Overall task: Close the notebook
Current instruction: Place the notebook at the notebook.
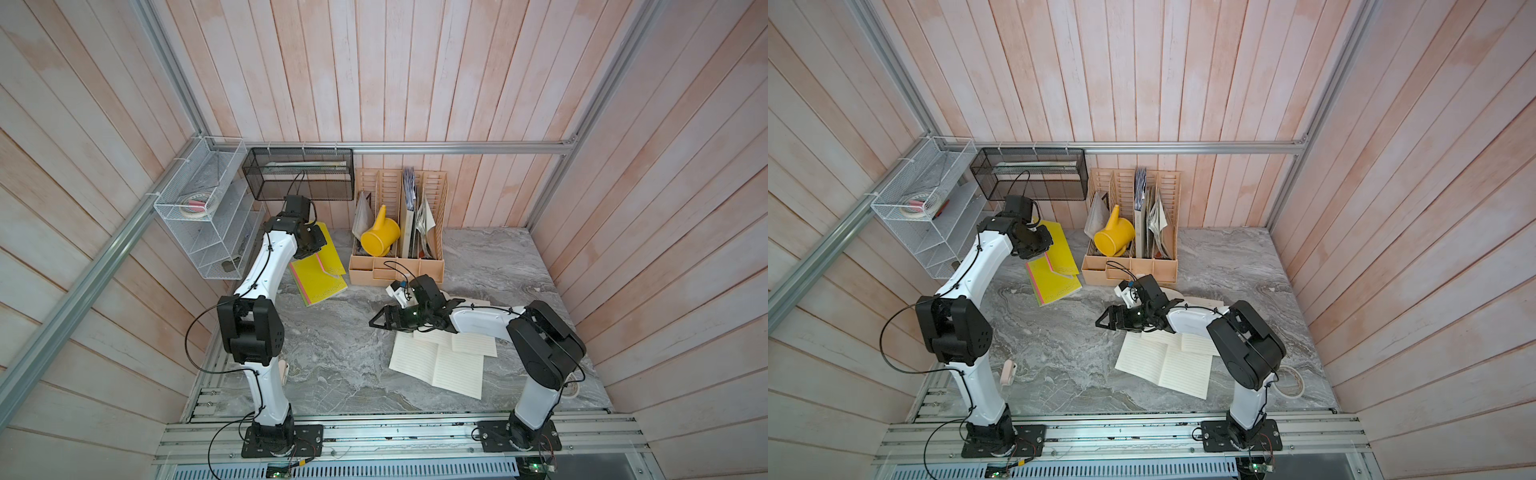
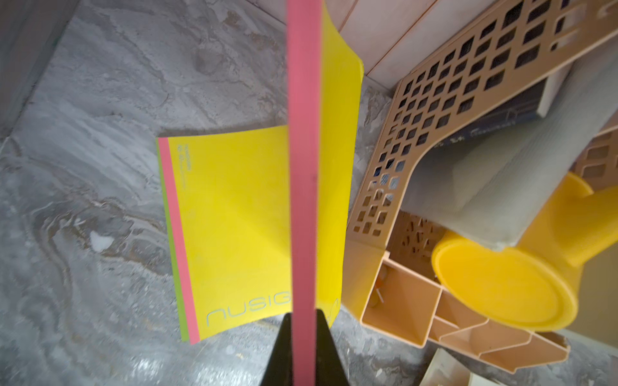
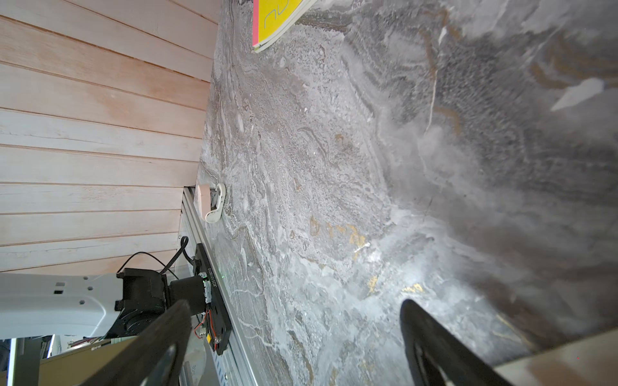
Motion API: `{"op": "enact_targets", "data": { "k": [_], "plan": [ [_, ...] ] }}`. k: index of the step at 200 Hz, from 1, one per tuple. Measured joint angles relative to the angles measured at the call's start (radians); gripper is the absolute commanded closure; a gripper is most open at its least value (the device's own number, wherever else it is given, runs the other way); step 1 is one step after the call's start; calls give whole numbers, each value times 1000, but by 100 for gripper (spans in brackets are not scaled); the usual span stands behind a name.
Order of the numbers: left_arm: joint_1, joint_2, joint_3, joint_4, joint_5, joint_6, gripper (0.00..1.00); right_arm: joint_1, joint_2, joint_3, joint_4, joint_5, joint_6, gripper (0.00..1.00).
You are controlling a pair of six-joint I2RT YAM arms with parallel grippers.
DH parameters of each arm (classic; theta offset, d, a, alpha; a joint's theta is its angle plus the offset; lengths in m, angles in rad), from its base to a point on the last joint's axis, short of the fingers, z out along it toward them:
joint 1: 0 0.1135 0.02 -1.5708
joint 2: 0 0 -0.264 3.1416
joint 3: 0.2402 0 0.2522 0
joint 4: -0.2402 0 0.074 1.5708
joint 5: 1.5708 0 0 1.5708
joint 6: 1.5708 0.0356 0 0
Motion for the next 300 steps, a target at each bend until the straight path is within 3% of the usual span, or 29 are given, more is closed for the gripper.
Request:
{"op": "enact_targets", "data": {
  "k": [39,134,300],
  "plan": [
    [29,54,-11,45,55,-48,100,-1,0,12,-27,1,0,2],
    [117,42,-254,173,200,-105,100,-1,6,28,-37,0,0,2],
    [124,107,-275,178,121,33,100,-1,8,24,-45,1,-1,2]
  ]
}}
